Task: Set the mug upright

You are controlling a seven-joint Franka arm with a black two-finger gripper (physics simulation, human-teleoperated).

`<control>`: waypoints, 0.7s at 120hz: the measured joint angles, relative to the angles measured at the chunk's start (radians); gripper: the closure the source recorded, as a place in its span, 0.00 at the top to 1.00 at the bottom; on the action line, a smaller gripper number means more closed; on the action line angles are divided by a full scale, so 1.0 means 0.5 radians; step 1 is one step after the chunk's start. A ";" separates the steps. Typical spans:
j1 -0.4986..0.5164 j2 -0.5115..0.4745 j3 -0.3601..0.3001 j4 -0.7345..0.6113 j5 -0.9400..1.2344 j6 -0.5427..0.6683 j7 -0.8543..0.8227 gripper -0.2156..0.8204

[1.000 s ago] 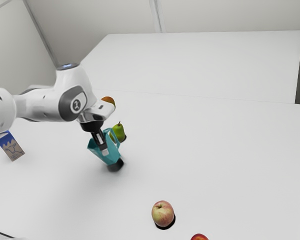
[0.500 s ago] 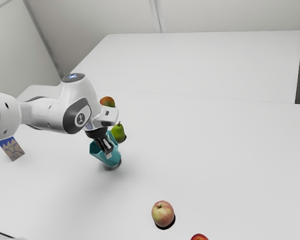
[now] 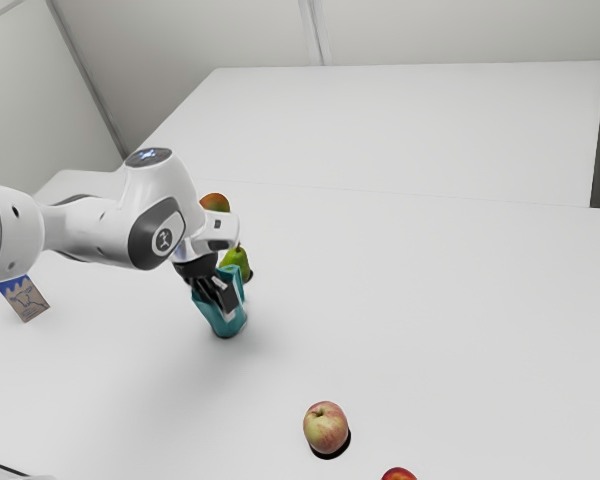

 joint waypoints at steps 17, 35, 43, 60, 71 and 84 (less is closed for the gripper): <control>0.002 -0.075 -0.008 0.033 -0.002 -0.028 -0.034 0.66; 0.004 -0.155 -0.013 0.185 -0.017 -0.175 -0.061 0.73; 0.005 -0.150 -0.012 0.324 -0.028 -0.299 -0.071 0.74; 0.006 -0.107 -0.017 0.683 -0.042 -0.561 -0.103 0.77; -0.112 -0.052 0.112 0.933 -0.042 -0.740 -0.147 0.78; -0.701 0.078 0.704 1.282 -0.021 -1.002 -0.206 0.78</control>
